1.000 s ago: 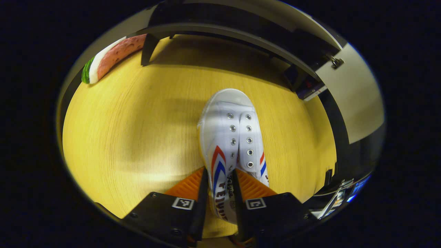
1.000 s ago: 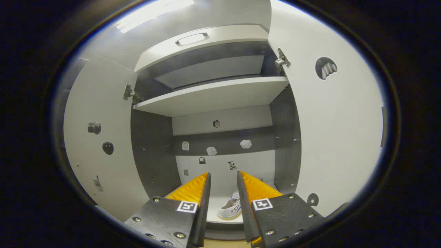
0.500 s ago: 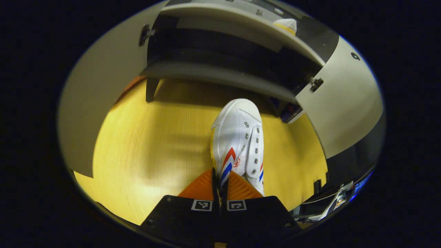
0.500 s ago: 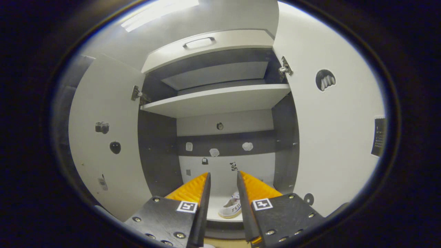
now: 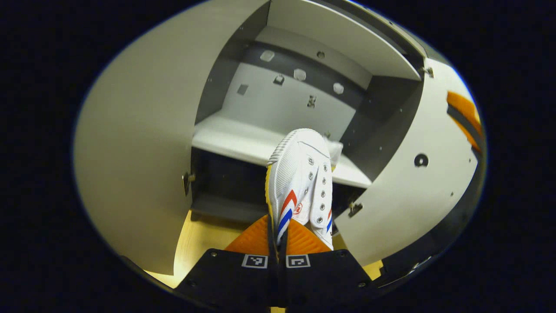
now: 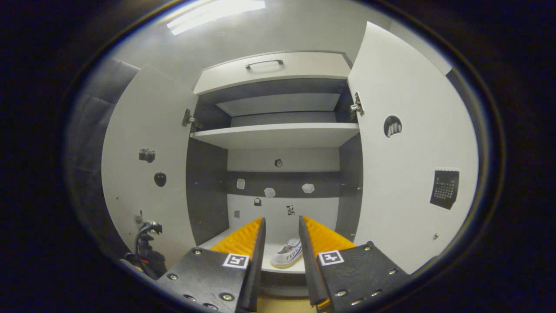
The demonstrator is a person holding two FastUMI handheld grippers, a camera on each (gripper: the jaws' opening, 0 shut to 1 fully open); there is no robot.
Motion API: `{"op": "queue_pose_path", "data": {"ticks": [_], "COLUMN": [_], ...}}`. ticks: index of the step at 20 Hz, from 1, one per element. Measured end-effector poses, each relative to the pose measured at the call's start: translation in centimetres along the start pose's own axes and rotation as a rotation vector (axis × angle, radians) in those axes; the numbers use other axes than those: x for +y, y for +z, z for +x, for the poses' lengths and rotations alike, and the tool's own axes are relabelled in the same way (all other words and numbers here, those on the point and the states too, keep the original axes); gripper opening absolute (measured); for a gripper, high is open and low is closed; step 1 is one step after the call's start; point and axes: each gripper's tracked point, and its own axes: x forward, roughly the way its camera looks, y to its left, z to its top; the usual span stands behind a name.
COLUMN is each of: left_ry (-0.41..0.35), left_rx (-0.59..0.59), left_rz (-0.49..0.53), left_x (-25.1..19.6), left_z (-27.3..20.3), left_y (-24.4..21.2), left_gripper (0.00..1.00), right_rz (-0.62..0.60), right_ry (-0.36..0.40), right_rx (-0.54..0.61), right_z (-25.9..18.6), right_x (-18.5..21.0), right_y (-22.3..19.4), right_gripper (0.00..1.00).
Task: Grab one shoe with the right hand and put it into the shoe cabinet, grab the other shoe with the left hand and put it into the shoe cabinet; then close the right door with the right hand and the left door with the left hand.
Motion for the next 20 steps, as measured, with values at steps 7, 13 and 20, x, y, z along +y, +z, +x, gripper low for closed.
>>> {"op": "queue_pose_path", "data": {"ticks": [7,13,20], "left_ry": [-0.007,0.028,0.056], "left_rx": [-0.140,-0.153,-0.114], "left_rz": [0.042,0.099,0.121], "left_x": [0.3,0.3,1.3], "left_z": [3.4,11.1,16.4], "left_y": [8.8,13.8,14.6], "left_gripper": [0.01,0.01,0.02], "right_rz": [-0.019,0.007,-0.057], "right_ry": [-0.054,-0.203,-0.382], "right_rx": [0.036,0.085,0.115], "right_z": [-4.0,-8.2,-12.9], "right_x": [-0.4,-5.4,-10.3], "right_y": [-1.8,-3.9,-4.5], "right_gripper": [0.34,0.44,0.44]}}
